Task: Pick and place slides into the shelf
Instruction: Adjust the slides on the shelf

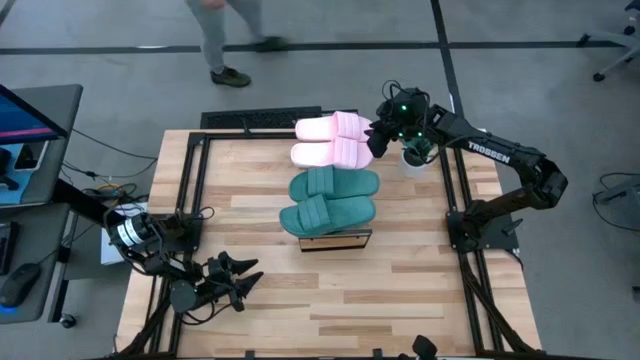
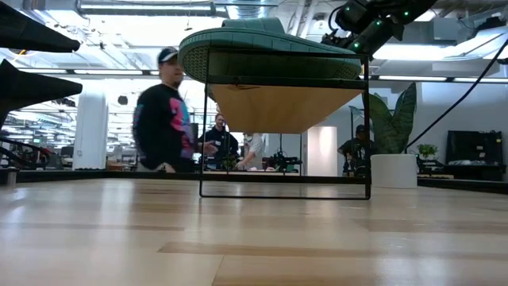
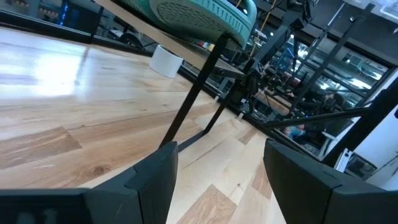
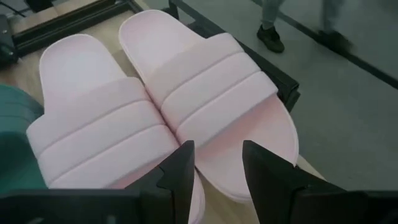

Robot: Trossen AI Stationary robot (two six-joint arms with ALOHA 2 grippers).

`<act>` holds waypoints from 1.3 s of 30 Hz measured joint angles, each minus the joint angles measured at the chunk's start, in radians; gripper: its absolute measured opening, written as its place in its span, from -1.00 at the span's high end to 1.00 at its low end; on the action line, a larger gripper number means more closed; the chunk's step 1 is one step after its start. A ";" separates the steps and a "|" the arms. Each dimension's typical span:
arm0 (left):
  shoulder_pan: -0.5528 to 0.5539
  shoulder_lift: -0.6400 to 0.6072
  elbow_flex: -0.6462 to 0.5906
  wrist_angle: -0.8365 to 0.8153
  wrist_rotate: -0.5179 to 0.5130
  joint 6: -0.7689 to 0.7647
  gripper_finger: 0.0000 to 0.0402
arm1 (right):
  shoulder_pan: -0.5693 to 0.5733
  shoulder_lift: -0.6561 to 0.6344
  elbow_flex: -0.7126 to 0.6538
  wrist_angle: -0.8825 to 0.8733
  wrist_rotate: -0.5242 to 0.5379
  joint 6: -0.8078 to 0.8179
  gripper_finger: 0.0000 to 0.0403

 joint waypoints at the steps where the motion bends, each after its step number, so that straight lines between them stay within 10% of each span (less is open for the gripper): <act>1: 0.000 0.000 0.000 0.000 0.000 0.000 -0.13 | -0.003 0.000 0.000 0.003 0.000 -0.005 0.36; 9: 0.000 -0.090 0.000 0.001 -0.012 0.089 -0.13 | -0.004 -0.004 0.016 -0.006 0.001 0.009 0.36; 26: 0.085 -1.032 0.000 -0.113 0.171 1.172 -0.13 | -0.045 -0.289 0.053 -0.047 0.000 0.029 0.36; 39: 0.456 -1.524 0.000 -0.949 0.666 0.763 -0.13 | -0.053 -0.561 -0.093 -0.074 0.005 0.158 0.36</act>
